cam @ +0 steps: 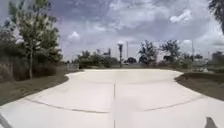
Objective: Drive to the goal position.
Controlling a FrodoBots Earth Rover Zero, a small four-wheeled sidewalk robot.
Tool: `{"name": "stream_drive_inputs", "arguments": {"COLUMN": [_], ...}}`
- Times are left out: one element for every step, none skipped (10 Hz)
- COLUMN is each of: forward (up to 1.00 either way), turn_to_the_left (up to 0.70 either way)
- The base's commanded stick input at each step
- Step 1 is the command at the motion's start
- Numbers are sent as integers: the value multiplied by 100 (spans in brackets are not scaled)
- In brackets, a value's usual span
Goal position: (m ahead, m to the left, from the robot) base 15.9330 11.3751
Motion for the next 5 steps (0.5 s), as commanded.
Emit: {"name": "stream_drive_inputs", "arguments": {"forward": [70, 70, 70, 70, 70], "turn_to_the_left": [0, 0, 0, 0, 0]}}
